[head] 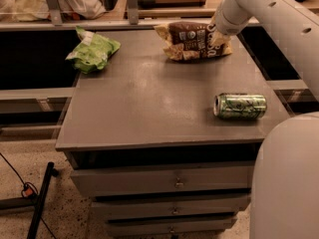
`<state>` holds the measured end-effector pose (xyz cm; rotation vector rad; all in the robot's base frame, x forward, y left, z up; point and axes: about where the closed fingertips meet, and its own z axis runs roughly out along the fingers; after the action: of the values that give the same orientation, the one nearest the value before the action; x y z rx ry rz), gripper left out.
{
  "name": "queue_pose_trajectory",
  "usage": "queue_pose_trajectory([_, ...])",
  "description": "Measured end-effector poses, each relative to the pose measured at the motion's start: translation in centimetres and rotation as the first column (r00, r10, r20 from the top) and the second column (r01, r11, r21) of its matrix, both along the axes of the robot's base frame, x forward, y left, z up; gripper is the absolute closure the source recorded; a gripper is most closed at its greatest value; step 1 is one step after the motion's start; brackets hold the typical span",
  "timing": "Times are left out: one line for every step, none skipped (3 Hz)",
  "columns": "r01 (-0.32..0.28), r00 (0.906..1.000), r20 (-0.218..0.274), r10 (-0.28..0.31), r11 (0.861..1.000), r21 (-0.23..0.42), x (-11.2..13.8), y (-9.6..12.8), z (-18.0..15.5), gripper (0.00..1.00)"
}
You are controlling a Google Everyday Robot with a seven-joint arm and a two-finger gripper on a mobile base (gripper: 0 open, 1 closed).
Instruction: Move brown chip bag near green can
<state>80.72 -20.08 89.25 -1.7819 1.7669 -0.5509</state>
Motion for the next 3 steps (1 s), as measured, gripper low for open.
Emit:
queue_pose_trajectory([-0.005,0.9995,-0.03,0.004,1.0,-0.014,-0.5,-0.6,-0.1,0.87])
queue_pose_trajectory([-0.004,0.9956,-0.093,0.003,1.0,-0.009,-1.3,-1.4,0.1,1.0])
queue_pose_trajectory([0.002,0.9862,-0.166,0.0,1.0,0.011,-3.3,-2.2,1.7,1.0])
